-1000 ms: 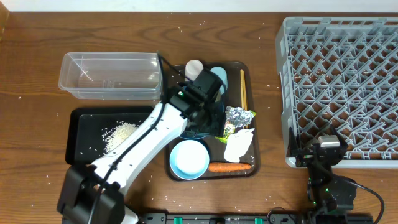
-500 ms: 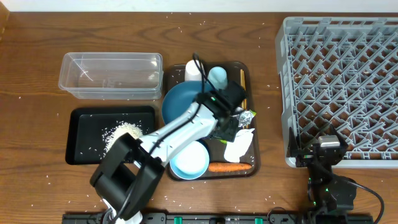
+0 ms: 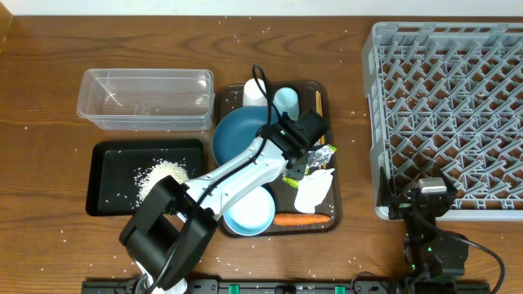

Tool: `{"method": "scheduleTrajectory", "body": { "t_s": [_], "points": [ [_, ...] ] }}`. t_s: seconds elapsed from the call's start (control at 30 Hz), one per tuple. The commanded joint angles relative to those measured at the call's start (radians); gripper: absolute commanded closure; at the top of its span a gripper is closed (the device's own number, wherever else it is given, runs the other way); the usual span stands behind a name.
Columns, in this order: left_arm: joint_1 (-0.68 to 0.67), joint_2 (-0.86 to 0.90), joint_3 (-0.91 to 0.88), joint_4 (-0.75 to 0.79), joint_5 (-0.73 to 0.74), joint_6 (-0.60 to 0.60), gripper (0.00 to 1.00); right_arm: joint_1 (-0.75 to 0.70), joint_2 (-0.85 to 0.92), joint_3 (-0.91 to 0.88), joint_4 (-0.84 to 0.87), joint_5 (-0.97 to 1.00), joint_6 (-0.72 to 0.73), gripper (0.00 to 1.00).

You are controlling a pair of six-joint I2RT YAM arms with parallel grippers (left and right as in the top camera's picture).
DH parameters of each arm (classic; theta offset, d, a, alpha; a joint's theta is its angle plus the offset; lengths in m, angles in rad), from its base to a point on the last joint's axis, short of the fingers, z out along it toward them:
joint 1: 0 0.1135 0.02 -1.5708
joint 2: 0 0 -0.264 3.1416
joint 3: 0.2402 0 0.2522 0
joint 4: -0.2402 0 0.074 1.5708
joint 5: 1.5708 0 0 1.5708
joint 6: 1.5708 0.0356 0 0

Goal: Sort waste into correct bins and load items into the dishwasher rack
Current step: 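Lower the left gripper and grasp the far rim of the teal plate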

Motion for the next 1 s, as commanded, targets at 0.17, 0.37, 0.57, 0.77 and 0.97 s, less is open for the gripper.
{"method": "scheduleTrajectory", "body": {
  "t_s": [0.17,0.37,0.57,0.77,0.97],
  "points": [
    [-0.009,0.011,-0.028,0.031,-0.027,-0.017,0.42,-0.009,0.0,-0.002,-0.004,-0.001,-0.006,0.01],
    [-0.009,0.013,-0.045,0.043,-0.027,-0.017,0.42,-0.009,0.0,-0.002,-0.004,-0.001,-0.006,0.01],
    [-0.009,0.015,-0.063,0.055,-0.027,-0.016,0.42,-0.009,0.0,-0.002,-0.004,-0.001,-0.006,0.01],
    [-0.009,0.016,-0.11,0.093,-0.027,-0.016,0.42,-0.009,0.0,-0.002,-0.004,-0.001,-0.006,0.01],
    [-0.009,0.017,-0.117,0.107,-0.031,-0.016,0.43,-0.009,0.0,-0.002,-0.004,-0.001,-0.006,0.01]
  ]
}}
